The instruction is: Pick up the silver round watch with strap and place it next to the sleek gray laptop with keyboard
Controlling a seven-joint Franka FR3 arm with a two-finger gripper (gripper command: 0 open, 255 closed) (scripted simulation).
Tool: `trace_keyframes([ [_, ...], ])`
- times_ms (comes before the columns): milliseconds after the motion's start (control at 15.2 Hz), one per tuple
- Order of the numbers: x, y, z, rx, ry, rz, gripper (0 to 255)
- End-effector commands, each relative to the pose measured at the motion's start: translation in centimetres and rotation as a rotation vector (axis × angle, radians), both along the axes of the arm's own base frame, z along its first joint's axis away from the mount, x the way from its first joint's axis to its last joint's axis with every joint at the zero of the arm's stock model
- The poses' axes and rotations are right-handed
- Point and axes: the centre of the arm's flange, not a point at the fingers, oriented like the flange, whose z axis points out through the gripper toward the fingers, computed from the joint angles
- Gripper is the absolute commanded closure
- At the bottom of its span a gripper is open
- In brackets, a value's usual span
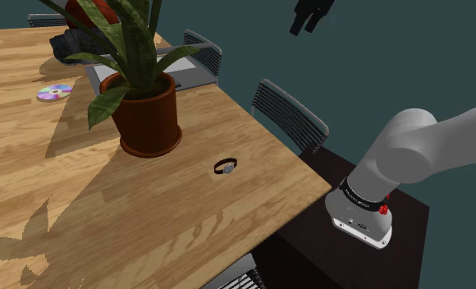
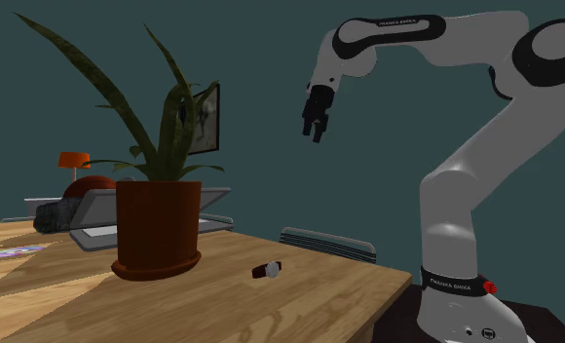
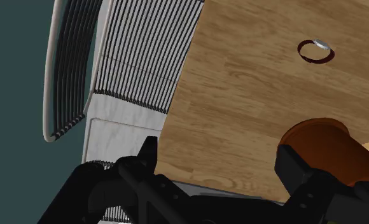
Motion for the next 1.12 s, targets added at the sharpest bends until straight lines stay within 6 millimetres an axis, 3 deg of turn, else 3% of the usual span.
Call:
trace_keyframes([
  [0, 0.0, 0.0, 0.0, 0.0, 0.0, 0.0, 0],
  [1056, -1.6, 13.4, -15.6, 0.026, -0.143, 0.275, 0],
])
